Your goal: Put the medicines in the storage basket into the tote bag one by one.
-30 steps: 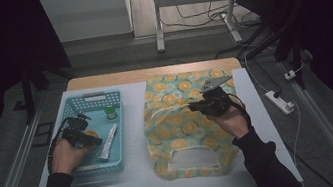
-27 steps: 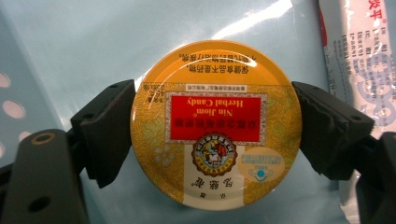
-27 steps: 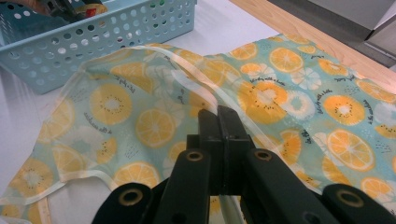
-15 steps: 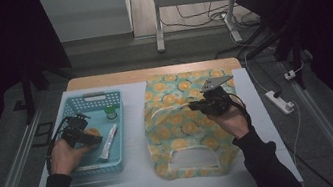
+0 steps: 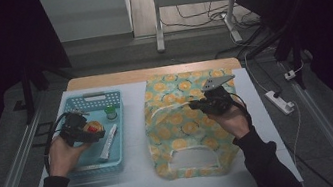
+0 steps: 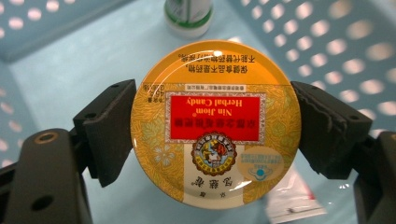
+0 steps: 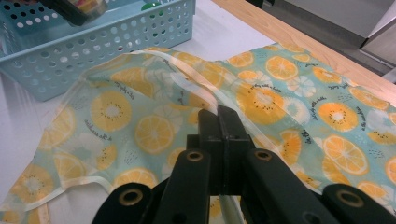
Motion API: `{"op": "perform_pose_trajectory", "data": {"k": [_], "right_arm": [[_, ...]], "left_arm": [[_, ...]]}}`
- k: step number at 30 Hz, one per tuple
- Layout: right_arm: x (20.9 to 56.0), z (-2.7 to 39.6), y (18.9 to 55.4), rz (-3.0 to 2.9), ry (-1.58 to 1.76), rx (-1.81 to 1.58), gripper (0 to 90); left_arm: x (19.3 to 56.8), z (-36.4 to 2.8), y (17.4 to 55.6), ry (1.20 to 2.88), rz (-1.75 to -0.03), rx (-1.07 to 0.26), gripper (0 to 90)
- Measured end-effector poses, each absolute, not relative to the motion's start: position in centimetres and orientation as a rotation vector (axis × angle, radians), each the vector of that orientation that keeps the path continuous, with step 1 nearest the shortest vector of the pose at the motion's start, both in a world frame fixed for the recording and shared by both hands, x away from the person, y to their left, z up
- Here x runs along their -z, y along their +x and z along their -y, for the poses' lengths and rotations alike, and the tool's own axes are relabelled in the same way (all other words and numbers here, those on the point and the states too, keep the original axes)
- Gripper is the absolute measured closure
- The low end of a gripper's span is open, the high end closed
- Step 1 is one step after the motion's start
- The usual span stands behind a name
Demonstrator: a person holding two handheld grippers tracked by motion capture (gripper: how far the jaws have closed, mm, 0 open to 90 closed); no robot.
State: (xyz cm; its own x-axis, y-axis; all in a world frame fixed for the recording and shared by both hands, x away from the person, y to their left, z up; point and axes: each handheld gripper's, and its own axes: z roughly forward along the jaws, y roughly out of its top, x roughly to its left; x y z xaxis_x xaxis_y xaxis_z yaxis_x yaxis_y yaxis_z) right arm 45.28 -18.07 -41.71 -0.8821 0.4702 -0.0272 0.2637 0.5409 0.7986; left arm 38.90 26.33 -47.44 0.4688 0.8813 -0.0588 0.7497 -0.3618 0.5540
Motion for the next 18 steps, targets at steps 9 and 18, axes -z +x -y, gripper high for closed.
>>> {"op": "perform_pose_trajectory", "data": {"k": [9,18], "right_arm": [[41.7,18.1,45.3,-2.537,0.616,-1.262,90.0],[41.7,18.2,45.3,-2.529,0.626,-1.275,90.0]], "left_arm": [[45.6,-24.7,37.6,2.189,-1.236,-0.335,20.3],[44.1,-22.6,36.5,2.2,-1.123,-0.314,20.4]]}}
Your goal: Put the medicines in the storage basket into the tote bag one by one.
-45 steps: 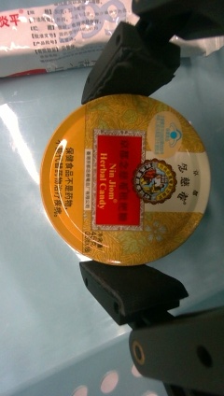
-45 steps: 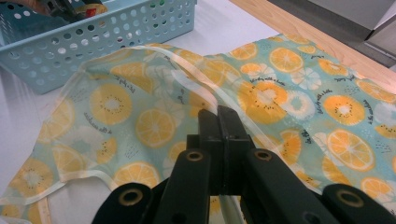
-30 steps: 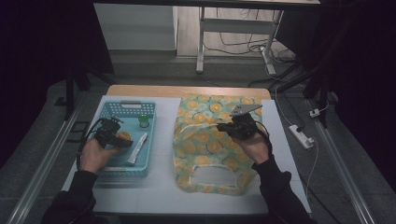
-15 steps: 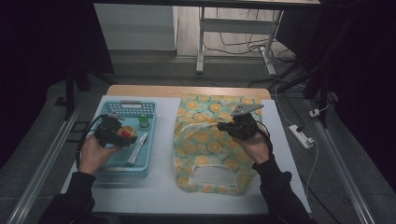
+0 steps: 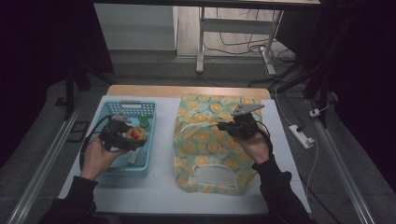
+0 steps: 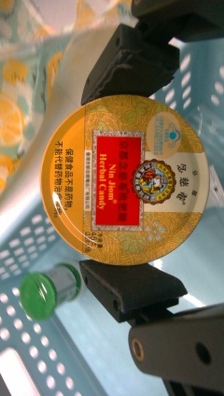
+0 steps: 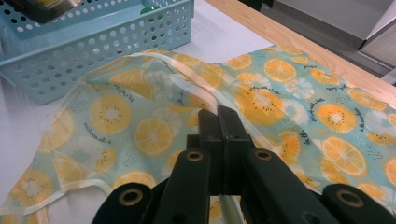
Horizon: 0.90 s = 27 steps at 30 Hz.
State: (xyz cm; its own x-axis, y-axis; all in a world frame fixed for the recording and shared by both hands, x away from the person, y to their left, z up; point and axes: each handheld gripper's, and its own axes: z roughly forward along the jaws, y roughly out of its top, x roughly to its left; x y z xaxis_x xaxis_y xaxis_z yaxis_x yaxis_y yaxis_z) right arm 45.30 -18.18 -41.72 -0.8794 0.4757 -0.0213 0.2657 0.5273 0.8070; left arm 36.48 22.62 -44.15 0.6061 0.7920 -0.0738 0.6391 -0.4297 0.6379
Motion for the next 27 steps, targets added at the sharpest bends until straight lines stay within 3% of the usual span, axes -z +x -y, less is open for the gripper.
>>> {"op": "perform_pose_trajectory", "data": {"k": [27], "right_arm": [[41.7,18.2,45.3,-2.521,0.622,-1.292,90.0]], "left_arm": [[43.7,-13.6,36.4,2.221,-0.85,-0.166,20.4]]}}
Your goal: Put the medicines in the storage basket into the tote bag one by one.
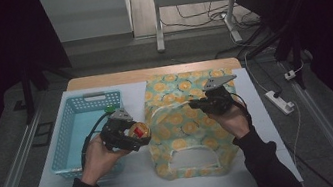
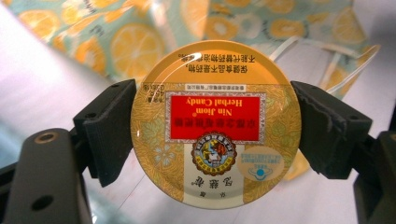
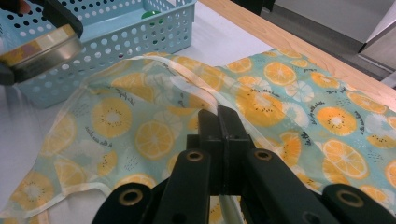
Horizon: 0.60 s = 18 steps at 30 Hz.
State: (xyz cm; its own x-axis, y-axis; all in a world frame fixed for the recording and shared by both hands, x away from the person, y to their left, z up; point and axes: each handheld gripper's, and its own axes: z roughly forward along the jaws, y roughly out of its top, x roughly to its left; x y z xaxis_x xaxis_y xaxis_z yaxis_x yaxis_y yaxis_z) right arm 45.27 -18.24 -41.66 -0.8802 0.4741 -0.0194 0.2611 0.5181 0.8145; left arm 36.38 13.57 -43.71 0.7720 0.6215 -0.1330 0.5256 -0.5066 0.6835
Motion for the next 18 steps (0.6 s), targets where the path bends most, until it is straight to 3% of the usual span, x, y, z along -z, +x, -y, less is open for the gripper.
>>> {"op": "perform_pose_trajectory", "data": {"k": [18], "right_arm": [[41.7,18.1,45.2,-2.524,0.621,-1.288,90.0]], "left_arm": [[44.6,-7.9,36.9,2.286,-0.726,-0.088,20.3]]}}
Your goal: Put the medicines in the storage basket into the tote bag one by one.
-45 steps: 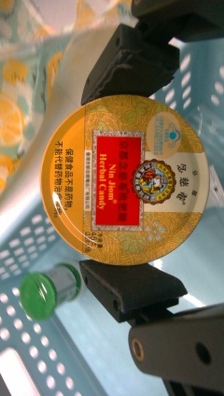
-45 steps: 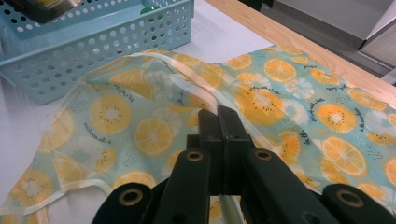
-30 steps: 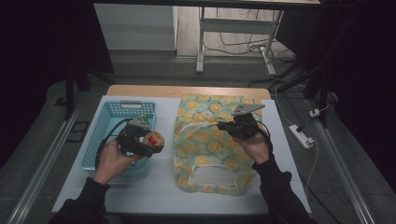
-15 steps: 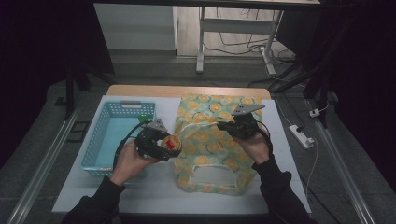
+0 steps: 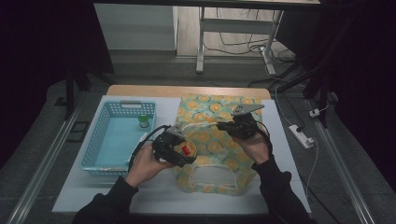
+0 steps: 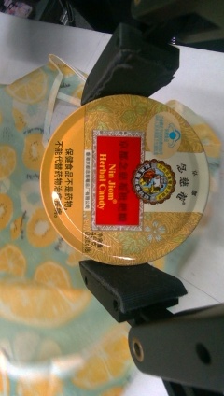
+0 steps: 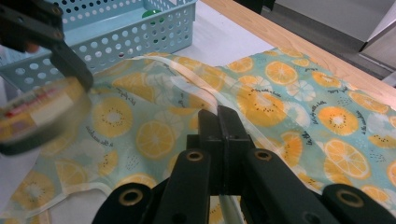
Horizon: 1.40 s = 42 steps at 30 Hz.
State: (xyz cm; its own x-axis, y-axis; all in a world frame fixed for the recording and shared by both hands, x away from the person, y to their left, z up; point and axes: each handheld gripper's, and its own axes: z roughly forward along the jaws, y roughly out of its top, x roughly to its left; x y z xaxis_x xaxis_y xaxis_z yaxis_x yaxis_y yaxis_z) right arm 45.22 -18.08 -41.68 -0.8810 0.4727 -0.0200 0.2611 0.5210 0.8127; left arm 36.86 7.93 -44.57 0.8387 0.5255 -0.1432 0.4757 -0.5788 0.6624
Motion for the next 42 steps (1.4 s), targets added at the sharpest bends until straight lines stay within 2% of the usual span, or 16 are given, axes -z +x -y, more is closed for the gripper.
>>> {"op": "perform_pose_trajectory", "data": {"k": [17,28,42], "right_arm": [[41.5,18.0,45.1,-2.514,0.607,-1.311,90.0],[41.4,18.0,44.9,-2.51,0.604,-1.325,90.0],[41.6,17.8,45.0,-2.518,0.599,-1.326,90.0]], "left_arm": [[46.2,-3.3,40.0,2.288,-0.707,-0.044,20.3],[47.1,-1.8,42.4,2.273,-0.749,-0.027,20.2],[48.0,-1.3,45.0,2.265,-0.829,-0.089,20.2]]}}
